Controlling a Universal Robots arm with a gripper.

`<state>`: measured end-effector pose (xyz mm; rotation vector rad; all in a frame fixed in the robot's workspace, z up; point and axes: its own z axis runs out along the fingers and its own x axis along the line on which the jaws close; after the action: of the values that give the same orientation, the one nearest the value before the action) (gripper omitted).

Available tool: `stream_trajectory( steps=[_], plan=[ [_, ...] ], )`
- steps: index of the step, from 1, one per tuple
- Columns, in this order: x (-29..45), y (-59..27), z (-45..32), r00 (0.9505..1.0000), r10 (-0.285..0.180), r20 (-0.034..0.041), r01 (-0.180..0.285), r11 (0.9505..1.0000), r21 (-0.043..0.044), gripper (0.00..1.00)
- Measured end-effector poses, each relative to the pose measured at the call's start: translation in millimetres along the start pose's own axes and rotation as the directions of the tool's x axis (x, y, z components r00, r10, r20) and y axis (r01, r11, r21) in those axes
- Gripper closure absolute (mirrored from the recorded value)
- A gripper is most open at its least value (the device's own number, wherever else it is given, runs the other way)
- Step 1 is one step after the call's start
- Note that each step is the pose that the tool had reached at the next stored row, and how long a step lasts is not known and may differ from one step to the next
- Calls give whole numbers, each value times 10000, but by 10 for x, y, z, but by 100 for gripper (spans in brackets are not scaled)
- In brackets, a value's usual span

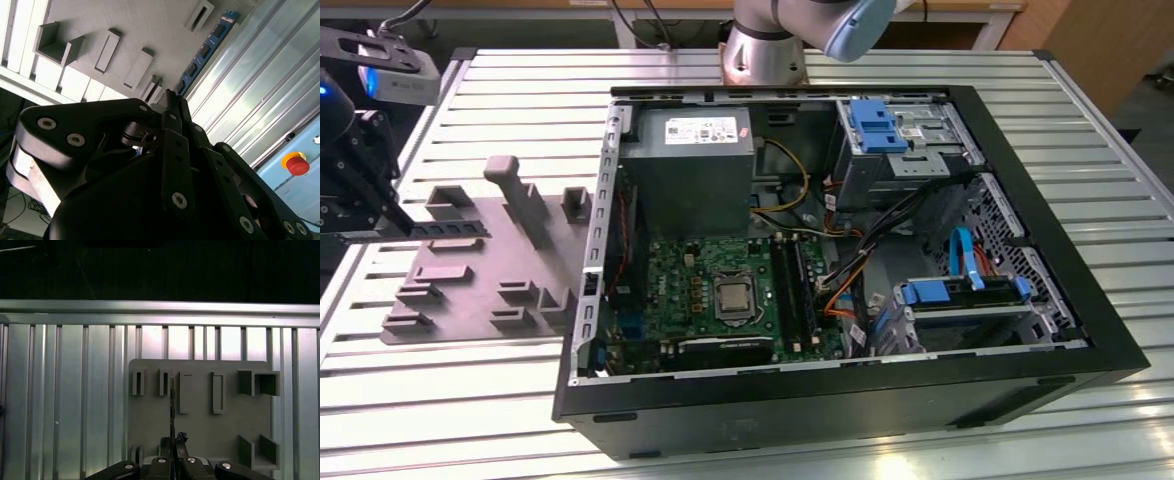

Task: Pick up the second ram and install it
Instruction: 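Pick up the second ram and move it above second insertion slot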

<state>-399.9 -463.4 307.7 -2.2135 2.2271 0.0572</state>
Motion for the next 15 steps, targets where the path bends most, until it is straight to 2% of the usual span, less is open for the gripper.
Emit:
stream_trajectory(
  steps=[5,15],
  plan=[
    [0,0,-9,10000,0,-3,0,10000,-4,86],
    [-5,2,-101,10000,0,-1,0,10000,0,86]
  ],
)
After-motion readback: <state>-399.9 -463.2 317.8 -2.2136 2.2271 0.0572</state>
